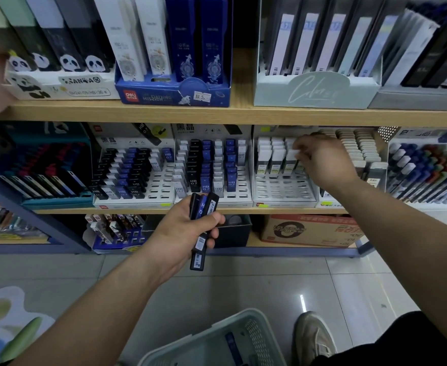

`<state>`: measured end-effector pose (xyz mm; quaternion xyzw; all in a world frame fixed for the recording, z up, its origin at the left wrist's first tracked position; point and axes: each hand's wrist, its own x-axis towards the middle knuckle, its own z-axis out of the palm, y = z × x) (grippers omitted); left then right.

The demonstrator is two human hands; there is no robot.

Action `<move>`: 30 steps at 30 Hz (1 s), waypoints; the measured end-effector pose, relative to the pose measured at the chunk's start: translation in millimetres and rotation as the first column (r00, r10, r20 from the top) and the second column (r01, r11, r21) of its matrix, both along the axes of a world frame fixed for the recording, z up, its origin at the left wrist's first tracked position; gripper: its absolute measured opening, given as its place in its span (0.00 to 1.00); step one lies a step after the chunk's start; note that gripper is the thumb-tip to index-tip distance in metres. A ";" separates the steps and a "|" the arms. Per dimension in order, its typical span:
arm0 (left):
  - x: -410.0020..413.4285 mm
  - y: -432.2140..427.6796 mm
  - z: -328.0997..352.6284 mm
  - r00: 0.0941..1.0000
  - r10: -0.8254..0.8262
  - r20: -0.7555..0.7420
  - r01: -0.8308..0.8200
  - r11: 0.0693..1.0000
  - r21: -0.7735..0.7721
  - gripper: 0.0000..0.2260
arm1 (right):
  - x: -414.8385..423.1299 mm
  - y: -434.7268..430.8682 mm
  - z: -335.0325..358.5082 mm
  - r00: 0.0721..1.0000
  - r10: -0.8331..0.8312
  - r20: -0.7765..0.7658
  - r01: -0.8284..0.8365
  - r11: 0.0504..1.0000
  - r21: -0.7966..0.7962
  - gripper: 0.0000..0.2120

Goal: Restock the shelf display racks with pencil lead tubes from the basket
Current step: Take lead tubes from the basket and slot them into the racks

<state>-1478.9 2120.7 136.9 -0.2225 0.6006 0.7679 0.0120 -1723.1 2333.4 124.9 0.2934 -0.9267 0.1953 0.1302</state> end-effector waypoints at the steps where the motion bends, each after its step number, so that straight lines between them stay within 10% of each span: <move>1: 0.1 -0.2 0.1 1.000 0.001 -0.003 -0.001 1.000 0.002 0.06 | 0.4 -0.1 -0.8 1.000 -0.007 -0.014 0.007 1.000 0.009 0.10; 9: 4.3 -5.7 1.8 1.000 -0.008 -0.022 0.008 1.000 -0.017 0.07 | 14.6 -2.3 9.4 0.999 -0.040 -0.007 0.041 0.993 0.106 0.11; 13: 8.4 -9.2 4.3 0.999 -0.031 -0.033 0.030 0.999 -0.028 0.08 | 61.5 -28.4 38.0 0.986 0.081 0.149 -0.060 0.989 -0.138 0.06; 17: 12.8 -9.9 6.9 0.998 -0.047 -0.037 0.045 0.998 -0.045 0.07 | 116.6 -65.6 47.2 0.724 0.412 0.553 -0.261 0.906 -0.334 0.06; 30: 24.1 -14.6 10.8 0.993 -0.109 -0.042 0.106 0.992 -0.063 0.07 | 129.7 -82.1 44.0 0.446 0.515 0.732 -0.204 0.855 -0.477 0.09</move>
